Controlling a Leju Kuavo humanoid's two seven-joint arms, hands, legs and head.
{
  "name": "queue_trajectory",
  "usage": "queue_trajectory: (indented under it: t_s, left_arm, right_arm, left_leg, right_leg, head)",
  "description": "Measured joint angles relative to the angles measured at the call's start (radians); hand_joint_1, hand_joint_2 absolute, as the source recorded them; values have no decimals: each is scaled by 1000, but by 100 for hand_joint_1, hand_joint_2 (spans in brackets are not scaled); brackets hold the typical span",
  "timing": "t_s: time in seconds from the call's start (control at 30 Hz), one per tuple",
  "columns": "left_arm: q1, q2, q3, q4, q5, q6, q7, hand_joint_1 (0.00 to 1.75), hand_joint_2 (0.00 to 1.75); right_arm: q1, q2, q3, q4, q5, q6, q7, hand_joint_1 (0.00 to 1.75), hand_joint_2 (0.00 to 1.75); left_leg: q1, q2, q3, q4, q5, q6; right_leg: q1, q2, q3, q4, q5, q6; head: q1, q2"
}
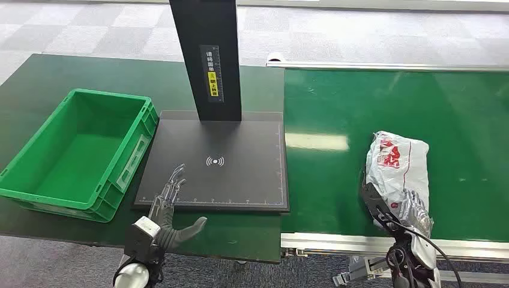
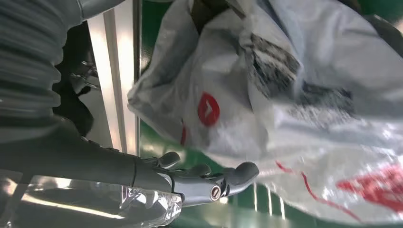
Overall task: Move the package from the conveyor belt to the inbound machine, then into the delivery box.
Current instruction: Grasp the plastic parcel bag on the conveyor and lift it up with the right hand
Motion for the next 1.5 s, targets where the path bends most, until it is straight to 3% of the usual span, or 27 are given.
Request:
queue_trajectory:
  t_s: [0.33, 0.37, 0.47, 0.5, 0.7, 0.97, 1.3, 1.5]
  left_arm:
    - [-14, -13, 4, 25, -4, 6, 2, 0, 175]
    - [-16, -13, 4, 27, -4, 6, 3, 0, 175]
    - [-20, -16, 5, 32, -4, 6, 3, 0, 175]
    - [-21, -16, 5, 32, -4, 6, 3, 0, 175]
    - [-9, -17, 9, 25, -4, 8, 3, 0, 175]
    - [32, -16, 31, -26, -3, 2, -1, 0, 175]
    - [43, -14, 40, -46, 2, -1, -11, 0, 175]
    - [44, -12, 46, -51, 3, -1, -15, 0, 175]
  right_arm:
    - [-64, 3, -1, 134, 34, 8, 9, 0, 175]
    - [-70, 3, -1, 143, 39, 8, 10, 21, 175]
    - [-81, 3, -1, 160, 58, 3, 5, 148, 175]
    - [-82, 3, 1, 163, 69, -2, 0, 171, 175]
    - [-79, 3, 19, 160, 122, -78, -43, 175, 175]
    - [-38, 21, 31, 47, 160, -191, -117, 175, 175]
    - [4, 47, 25, -95, 88, -318, -246, 175, 175]
    - [11, 55, 22, -142, 75, -325, -253, 175, 175]
  left_leg:
    - [0, 0, 0, 0, 0, 0]
    - [0, 0, 1, 0, 0, 0]
    - [0, 0, 1, 0, 0, 0]
    - [0, 0, 1, 0, 0, 0]
    - [0, 0, 2, 0, 0, 0]
    - [0, 0, 0, 0, 0, 0]
    - [0, 0, 0, 0, 0, 0]
    - [0, 0, 0, 0, 0, 0]
  right_leg:
    - [0, 0, 0, 0, 0, 0]
    - [0, 0, 0, 0, 0, 0]
    - [0, 0, 2, 0, 0, 0]
    - [0, 0, 2, 0, 0, 0]
    - [0, 0, 2, 0, 0, 0]
    - [0, 0, 1, 0, 0, 0]
    - [0, 0, 1, 0, 0, 0]
    - [0, 0, 1, 0, 0, 0]
  head:
    - [0, 0]
    - [0, 0]
    - [0, 0]
    - [0, 0]
    - [0, 0]
    - [0, 0]
    - [0, 0]
    - [0, 0]
